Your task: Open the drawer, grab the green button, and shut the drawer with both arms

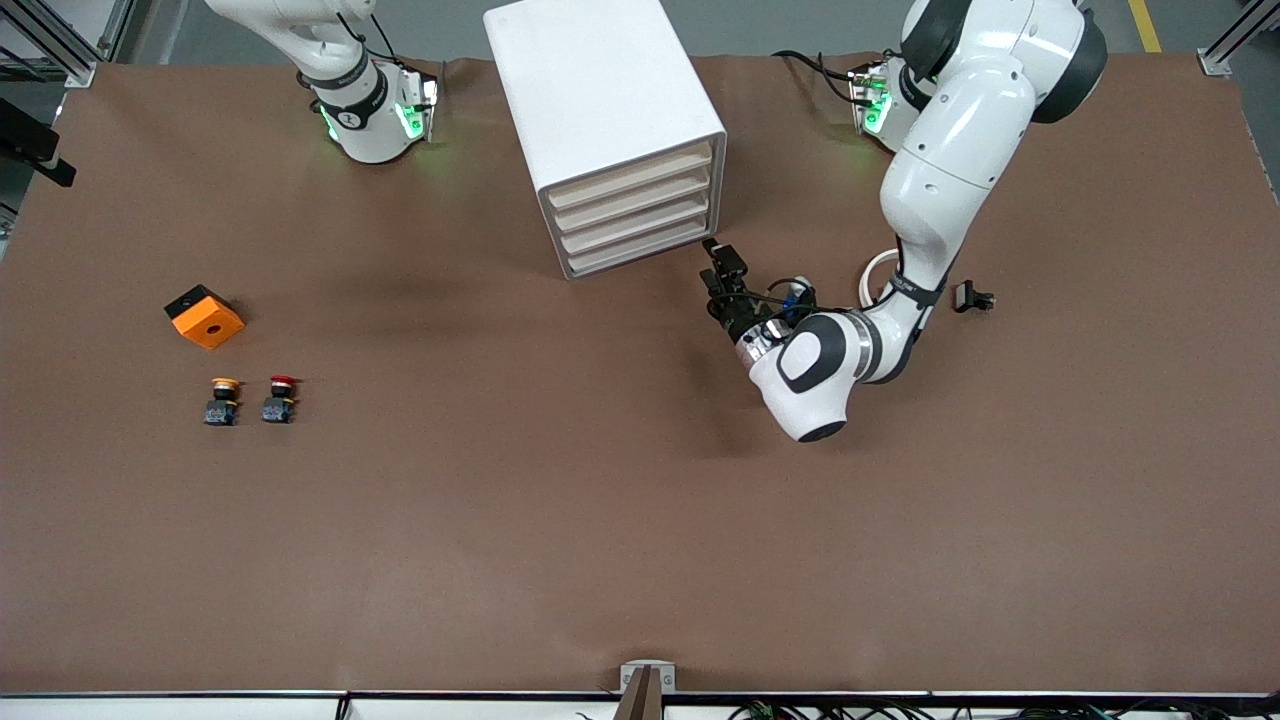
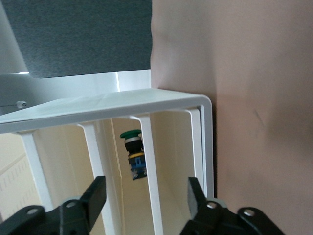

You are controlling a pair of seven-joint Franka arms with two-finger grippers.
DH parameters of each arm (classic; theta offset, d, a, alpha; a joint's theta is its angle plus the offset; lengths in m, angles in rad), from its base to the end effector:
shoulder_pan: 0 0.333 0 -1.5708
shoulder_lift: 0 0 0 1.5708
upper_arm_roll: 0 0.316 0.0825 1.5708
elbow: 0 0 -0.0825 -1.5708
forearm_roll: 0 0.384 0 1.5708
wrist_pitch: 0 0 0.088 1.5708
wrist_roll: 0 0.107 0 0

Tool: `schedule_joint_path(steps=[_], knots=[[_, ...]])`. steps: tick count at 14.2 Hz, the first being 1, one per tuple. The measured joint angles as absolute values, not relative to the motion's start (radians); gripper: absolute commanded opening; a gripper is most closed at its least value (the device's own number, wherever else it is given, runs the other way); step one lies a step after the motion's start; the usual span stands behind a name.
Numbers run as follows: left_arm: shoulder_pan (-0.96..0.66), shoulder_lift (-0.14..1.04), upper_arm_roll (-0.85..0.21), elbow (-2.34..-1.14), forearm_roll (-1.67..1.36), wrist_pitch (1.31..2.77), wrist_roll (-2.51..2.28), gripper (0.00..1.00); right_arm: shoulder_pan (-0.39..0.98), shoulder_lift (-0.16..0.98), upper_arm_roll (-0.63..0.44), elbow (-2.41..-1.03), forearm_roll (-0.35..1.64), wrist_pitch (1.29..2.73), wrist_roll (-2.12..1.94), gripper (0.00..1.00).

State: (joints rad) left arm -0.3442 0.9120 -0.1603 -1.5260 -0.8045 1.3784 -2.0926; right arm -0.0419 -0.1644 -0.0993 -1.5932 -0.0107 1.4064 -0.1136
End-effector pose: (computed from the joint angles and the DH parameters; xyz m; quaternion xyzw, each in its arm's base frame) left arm 0.4854 -0.3563 0.1333 -0.4502 -0.6331 0.5405 0.3232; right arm 0.4783 -0.0744 0.6849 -0.9998 0.0139 0.0112 0.0043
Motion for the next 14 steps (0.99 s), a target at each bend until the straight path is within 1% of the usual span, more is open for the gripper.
schedule_joint_path(steps=[1, 2, 3, 9, 14], knots=[[-0.345, 0.917, -0.162, -1.533, -0.805, 1.373, -2.095, 0.58, -0.042, -0.164, -0.099, -1.593, -0.011, 1.406, -0.114, 1.00], [-0.348, 0.919, -0.164, -1.544, -0.805, 1.368, -2.097, 0.54, -0.042, -0.164, -0.099, -1.593, -0.011, 1.406, -0.114, 1.00], [-0.353, 0.920, -0.167, -1.560, -0.805, 1.364, -2.100, 0.54, -0.042, -0.164, -0.099, -1.593, -0.011, 1.406, -0.114, 1.00], [-0.384, 0.920, -0.195, -1.649, -0.805, 1.361, -2.102, 0.54, -0.042, -0.164, -0.098, -1.590, -0.011, 1.406, -0.114, 1.00], [-0.416, 0.920, -0.196, -1.678, -0.806, 1.354, -2.104, 0.54, -0.042, -0.164, -0.100, -1.580, -0.011, 1.407, -0.113, 1.00]])
